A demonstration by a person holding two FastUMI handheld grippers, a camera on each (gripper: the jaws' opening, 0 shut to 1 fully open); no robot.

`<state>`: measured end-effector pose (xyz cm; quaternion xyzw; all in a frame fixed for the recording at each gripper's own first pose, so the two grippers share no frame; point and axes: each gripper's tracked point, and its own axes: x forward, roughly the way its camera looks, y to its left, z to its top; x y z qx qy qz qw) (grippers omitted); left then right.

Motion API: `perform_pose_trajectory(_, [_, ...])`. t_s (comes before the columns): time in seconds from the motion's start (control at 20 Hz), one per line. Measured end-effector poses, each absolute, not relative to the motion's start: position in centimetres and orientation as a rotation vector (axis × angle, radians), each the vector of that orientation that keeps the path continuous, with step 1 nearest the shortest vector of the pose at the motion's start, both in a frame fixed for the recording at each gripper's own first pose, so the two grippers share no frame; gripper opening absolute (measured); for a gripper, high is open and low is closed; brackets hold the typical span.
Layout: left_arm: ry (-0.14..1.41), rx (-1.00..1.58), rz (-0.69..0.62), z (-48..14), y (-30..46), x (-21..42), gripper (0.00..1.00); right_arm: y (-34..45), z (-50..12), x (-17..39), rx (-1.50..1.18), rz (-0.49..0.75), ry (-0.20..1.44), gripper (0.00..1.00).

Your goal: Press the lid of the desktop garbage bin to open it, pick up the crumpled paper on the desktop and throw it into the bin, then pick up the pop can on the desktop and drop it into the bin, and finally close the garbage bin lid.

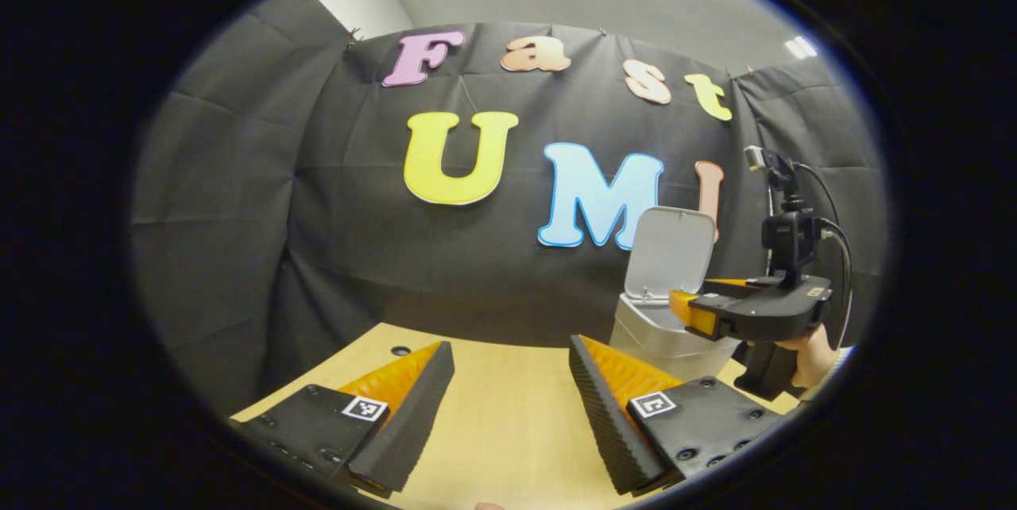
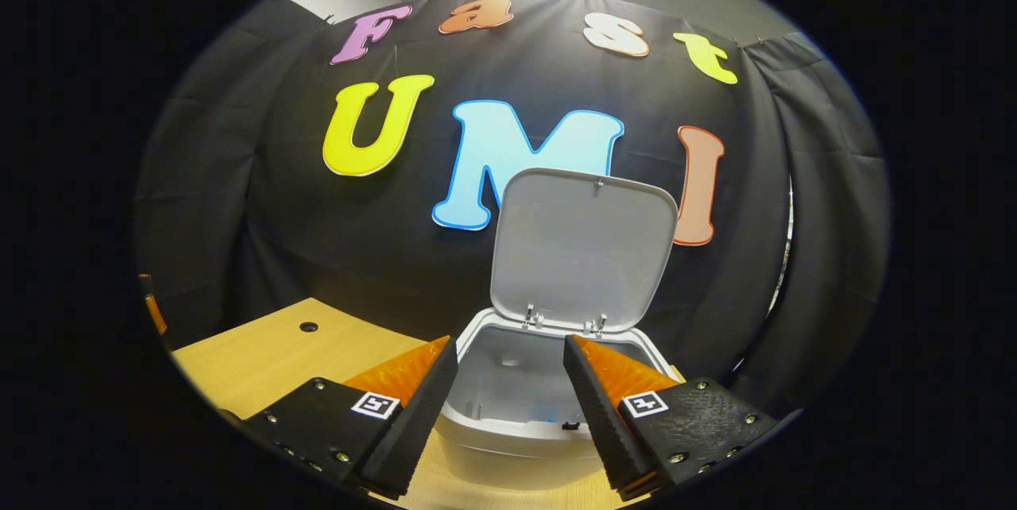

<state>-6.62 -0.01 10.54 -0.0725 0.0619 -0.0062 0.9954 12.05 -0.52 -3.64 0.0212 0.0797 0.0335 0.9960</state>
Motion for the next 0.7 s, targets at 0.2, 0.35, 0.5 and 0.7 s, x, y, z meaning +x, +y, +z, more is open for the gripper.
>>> perform_pose_trajectory(0.2, [0.114, -0.136, -0.011, 10.8, 0.2, -6.3, 0.95, -1.2, -2.1, 12.0, 0.057, 0.058, 0.136, 0.88])
perform_pose_trajectory(0.35, [0.113, -0.127, -0.006, 10.8, 0.7, -5.9, 0.95, -1.7, -0.4, 12.0, 0.073, 0.047, 0.113, 0.88])
perform_pose_trajectory(0.5, [0.114, -0.132, -0.016, 10.7, 1.0, -5.3, 0.95, -1.7, 0.8, 12.3, 0.075, 0.068, 0.098, 0.88])
perform_pose_trajectory(0.7, [0.122, -0.130, -0.025, 9.9, 1.9, -4.0, 0.95, -2.5, 2.8, 13.2, 0.061, 0.055, 0.071, 0.88])
